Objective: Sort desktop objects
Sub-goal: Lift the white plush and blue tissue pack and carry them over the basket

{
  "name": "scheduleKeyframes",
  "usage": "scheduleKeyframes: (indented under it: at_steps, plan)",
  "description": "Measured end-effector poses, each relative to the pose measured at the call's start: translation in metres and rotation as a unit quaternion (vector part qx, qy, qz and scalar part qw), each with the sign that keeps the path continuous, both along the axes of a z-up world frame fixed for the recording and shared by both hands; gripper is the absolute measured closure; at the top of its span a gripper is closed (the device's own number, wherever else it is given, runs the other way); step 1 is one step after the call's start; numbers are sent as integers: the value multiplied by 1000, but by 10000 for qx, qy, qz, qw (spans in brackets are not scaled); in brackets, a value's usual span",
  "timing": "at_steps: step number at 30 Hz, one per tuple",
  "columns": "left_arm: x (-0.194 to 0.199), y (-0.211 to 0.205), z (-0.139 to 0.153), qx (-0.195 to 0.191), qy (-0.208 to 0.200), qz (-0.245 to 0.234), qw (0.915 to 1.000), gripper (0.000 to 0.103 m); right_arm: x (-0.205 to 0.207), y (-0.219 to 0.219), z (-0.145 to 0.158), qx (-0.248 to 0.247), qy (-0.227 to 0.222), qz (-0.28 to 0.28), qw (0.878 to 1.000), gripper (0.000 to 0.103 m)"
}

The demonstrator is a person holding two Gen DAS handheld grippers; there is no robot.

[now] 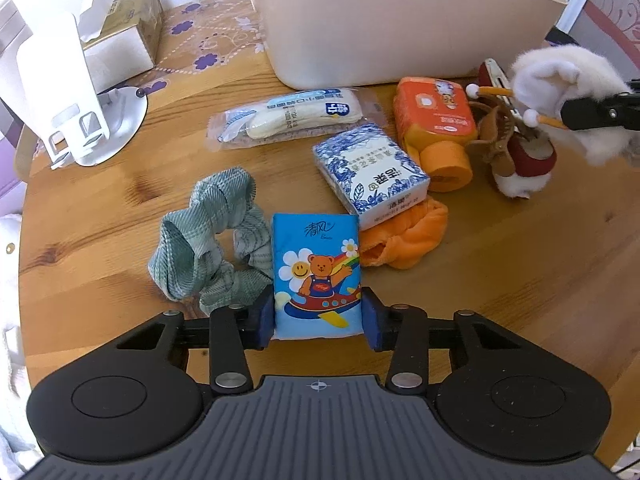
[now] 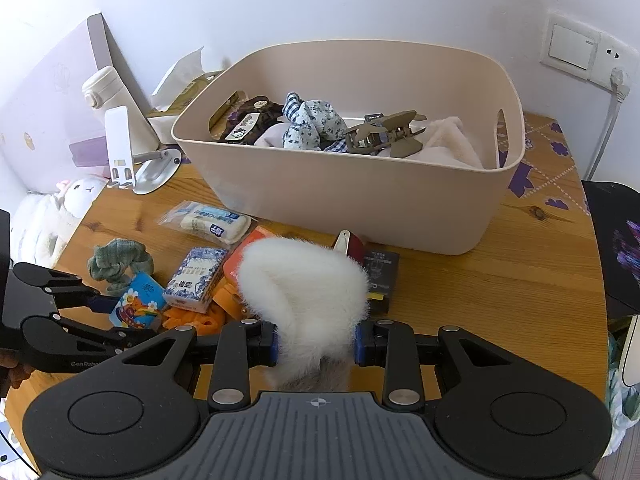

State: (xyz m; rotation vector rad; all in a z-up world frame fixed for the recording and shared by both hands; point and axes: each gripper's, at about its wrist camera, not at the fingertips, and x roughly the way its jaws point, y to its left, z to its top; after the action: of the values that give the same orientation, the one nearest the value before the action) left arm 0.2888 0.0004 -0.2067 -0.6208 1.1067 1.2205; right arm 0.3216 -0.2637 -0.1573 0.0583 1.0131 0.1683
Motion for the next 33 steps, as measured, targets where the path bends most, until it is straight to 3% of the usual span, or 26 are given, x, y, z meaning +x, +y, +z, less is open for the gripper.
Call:
scheduleKeyframes:
  at_steps: [13, 21, 33]
  plan:
    - [15, -27, 26, 269, -243, -152, 9992, 60, -15, -9, 11, 76, -118, -170, 9998, 73]
    - [26, -24, 60, 724, -420, -361, 9958, 60, -20, -14, 27, 98, -244, -177, 9995, 73]
    - [46, 6, 109, 1450, -294, -688, 9866, 60, -16, -27, 64, 117, -718, -234, 9971, 73]
